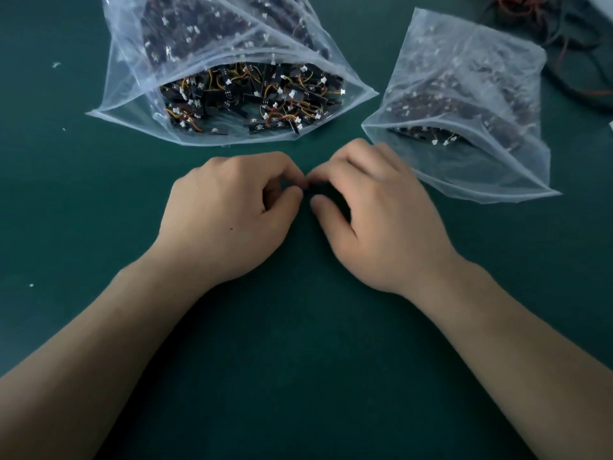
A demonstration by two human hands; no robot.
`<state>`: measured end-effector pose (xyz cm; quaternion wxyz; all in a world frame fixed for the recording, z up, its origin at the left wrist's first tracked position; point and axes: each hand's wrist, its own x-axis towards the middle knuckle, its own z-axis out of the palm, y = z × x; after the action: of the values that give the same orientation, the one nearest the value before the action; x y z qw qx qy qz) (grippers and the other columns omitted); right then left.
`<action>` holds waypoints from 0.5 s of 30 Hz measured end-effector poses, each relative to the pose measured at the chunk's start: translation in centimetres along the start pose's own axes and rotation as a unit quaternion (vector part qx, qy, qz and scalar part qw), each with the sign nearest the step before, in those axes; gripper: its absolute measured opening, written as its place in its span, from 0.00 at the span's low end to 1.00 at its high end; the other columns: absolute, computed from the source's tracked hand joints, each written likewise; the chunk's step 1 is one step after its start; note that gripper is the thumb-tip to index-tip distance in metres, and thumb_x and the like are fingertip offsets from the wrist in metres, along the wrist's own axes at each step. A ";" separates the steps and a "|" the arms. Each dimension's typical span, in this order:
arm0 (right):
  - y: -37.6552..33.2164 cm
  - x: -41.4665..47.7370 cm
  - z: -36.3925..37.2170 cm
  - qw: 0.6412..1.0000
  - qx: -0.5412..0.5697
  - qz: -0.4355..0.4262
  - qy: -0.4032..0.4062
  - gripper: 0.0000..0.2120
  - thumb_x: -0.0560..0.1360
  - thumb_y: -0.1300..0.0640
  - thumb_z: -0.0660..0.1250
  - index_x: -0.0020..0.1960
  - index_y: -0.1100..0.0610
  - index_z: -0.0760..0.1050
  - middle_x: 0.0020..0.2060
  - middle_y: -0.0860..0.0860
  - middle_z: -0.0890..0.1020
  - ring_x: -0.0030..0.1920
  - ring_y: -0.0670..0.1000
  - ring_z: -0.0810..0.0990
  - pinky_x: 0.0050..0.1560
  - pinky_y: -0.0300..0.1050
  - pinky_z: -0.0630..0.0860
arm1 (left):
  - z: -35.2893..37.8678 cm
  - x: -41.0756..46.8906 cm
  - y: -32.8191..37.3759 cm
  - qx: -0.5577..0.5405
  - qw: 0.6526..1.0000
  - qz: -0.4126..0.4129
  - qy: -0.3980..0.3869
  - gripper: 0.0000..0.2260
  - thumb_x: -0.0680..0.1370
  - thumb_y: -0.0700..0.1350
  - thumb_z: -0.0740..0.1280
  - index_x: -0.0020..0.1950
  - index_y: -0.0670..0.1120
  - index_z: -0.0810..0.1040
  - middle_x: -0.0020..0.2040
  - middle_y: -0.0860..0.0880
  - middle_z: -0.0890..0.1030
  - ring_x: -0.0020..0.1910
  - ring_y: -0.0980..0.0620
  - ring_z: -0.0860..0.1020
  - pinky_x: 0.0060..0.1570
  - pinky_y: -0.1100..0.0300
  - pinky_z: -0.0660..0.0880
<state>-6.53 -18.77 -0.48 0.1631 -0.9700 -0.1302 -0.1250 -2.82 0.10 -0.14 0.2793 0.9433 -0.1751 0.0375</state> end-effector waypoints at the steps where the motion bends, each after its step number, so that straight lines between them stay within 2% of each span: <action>1: -0.1 0.7 0.3 1.000 -0.001 0.014 -0.006 0.15 0.82 0.50 0.65 0.65 0.54 0.78 0.54 0.50 0.77 0.56 0.55 0.76 0.57 0.54 0.74 | 0.2 0.2 0.2 0.008 0.999 -0.023 0.023 0.06 0.78 0.56 0.65 0.52 0.62 0.80 0.37 0.60 0.79 0.40 0.55 0.78 0.38 0.56 0.71; 2: -0.2 1.6 0.5 1.000 -0.004 0.030 -0.008 0.18 0.82 0.50 0.65 0.69 0.53 0.75 0.55 0.50 0.77 0.56 0.55 0.76 0.54 0.52 0.73 | 0.3 0.3 0.4 0.012 0.998 -0.035 0.048 0.06 0.78 0.54 0.65 0.52 0.60 0.80 0.37 0.59 0.78 0.41 0.49 0.79 0.39 0.54 0.73; 4: -0.4 3.0 0.9 0.999 -0.006 0.054 -0.002 0.23 0.82 0.47 0.64 0.75 0.53 0.69 0.57 0.50 0.77 0.56 0.55 0.77 0.47 0.49 0.70 | 0.4 0.0 0.6 0.009 0.994 -0.011 0.106 0.07 0.78 0.49 0.65 0.53 0.58 0.81 0.43 0.57 0.78 0.46 0.47 0.78 0.44 0.51 0.75; 6: -0.5 3.7 1.2 0.998 -0.014 0.065 0.007 0.25 0.83 0.46 0.63 0.77 0.52 0.67 0.59 0.52 0.76 0.58 0.55 0.77 0.47 0.48 0.68 | 0.1 -0.3 0.3 0.026 0.991 0.023 0.127 0.13 0.78 0.47 0.65 0.61 0.53 0.82 0.57 0.54 0.80 0.58 0.46 0.76 0.58 0.53 0.68; 7: -0.5 3.7 1.3 0.998 -0.018 0.066 0.007 0.25 0.83 0.45 0.63 0.77 0.51 0.68 0.59 0.52 0.75 0.59 0.55 0.76 0.47 0.47 0.69 | 0.0 -0.2 0.0 0.047 0.993 0.027 0.105 0.18 0.78 0.48 0.65 0.68 0.53 0.80 0.65 0.53 0.78 0.67 0.46 0.73 0.64 0.54 0.61; 9: -0.4 3.2 1.3 0.998 -0.017 0.061 -0.002 0.23 0.83 0.43 0.62 0.74 0.50 0.72 0.57 0.49 0.73 0.58 0.53 0.75 0.47 0.46 0.69 | 0.1 -0.1 -0.4 0.081 0.996 0.016 0.023 0.26 0.79 0.53 0.61 0.78 0.51 0.71 0.77 0.53 0.71 0.78 0.49 0.65 0.72 0.50 0.54; 11: -0.2 2.6 1.1 0.999 -0.006 0.049 -0.006 0.19 0.83 0.43 0.63 0.70 0.49 0.76 0.52 0.46 0.73 0.51 0.49 0.74 0.44 0.45 0.68 | 0.3 0.1 -0.4 0.098 0.995 0.018 -0.020 0.27 0.81 0.55 0.58 0.80 0.50 0.68 0.79 0.53 0.70 0.80 0.50 0.64 0.75 0.49 0.52; 13: 0.0 1.8 0.9 0.999 0.014 0.035 -0.006 0.15 0.82 0.44 0.64 0.65 0.48 0.79 0.44 0.41 0.71 0.44 0.44 0.69 0.41 0.43 0.65 | 0.4 0.1 -0.2 0.113 0.993 0.023 -0.023 0.25 0.81 0.56 0.56 0.78 0.51 0.71 0.78 0.54 0.71 0.79 0.49 0.65 0.74 0.49 0.52; 15: 0.1 1.2 0.7 0.999 0.038 0.024 -0.009 0.13 0.81 0.45 0.65 0.62 0.47 0.80 0.37 0.38 0.67 0.42 0.41 0.66 0.39 0.43 0.64 | 0.3 0.1 -0.3 0.112 0.993 0.015 -0.029 0.25 0.81 0.57 0.56 0.77 0.52 0.72 0.78 0.54 0.70 0.79 0.50 0.64 0.74 0.49 0.52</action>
<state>-5.23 -18.35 -0.76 0.2011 -0.9671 -0.1130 -0.1071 -2.65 0.15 -0.49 0.1662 0.9666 -0.1921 0.0341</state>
